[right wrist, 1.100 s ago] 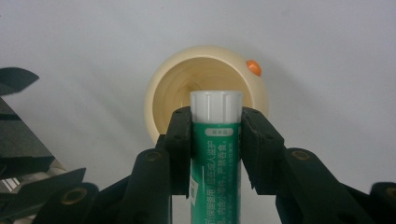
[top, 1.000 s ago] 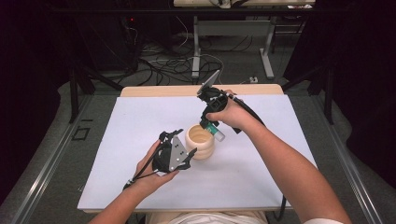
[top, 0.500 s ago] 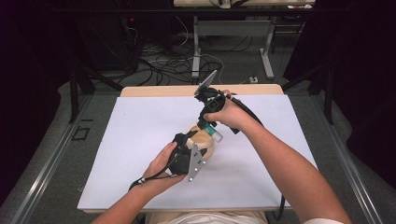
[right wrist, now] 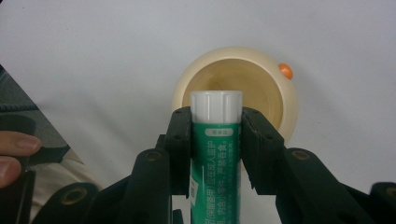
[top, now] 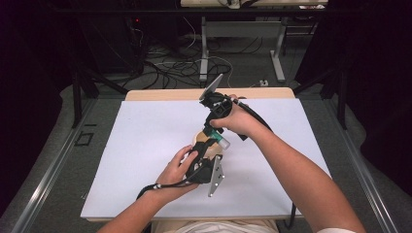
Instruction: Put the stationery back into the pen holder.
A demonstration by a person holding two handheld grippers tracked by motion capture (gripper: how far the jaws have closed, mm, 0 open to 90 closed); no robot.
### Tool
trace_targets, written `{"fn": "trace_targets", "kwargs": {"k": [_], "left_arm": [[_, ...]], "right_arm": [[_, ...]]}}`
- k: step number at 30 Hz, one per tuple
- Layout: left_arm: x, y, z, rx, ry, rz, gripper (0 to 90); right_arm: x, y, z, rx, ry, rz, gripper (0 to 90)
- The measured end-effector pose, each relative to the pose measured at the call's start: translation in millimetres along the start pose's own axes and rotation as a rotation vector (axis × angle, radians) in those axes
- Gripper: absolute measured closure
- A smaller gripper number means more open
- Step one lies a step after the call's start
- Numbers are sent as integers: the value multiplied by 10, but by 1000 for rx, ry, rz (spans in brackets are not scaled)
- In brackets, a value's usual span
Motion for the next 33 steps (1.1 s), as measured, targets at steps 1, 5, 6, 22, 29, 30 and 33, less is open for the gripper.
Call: {"fn": "trace_targets", "kwargs": {"k": [1, 5, 6, 22, 29, 30, 33], "left_arm": [[2, 7, 10, -2, 10, 12, 389], [-6, 27, 45, -5, 36, 41, 394], [-8, 34, 53, -9, 43, 43, 397], [-33, 73, 120, -19, 61, 92, 476], [-60, 70, 113, -18, 60, 109, 533], [-63, 68, 110, -15, 64, 120, 549], [-81, 78, 110, -20, 66, 126, 563]], "right_arm": [[1, 0, 4, 1, -4, -4, 663], [32, -5, 19, 13, -4, 0, 663], [38, -3, 27, 12, -3, -4, 663], [141, -5, 93, 58, 2, -14, 663], [149, 4, 115, 49, 1, -29, 663], [148, 3, 114, 50, 3, -27, 663], [142, -8, 117, 55, 9, -22, 663]]}}
Point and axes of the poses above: each handheld gripper's, and its own axes: z roughly forward along the jaws, y roughly out of its top, x roughly to its left, the point moved 9 cm from there along z, roughly forward along the jaws, and after that the axes turned 9 degrees about x, right-handed, at the moved point
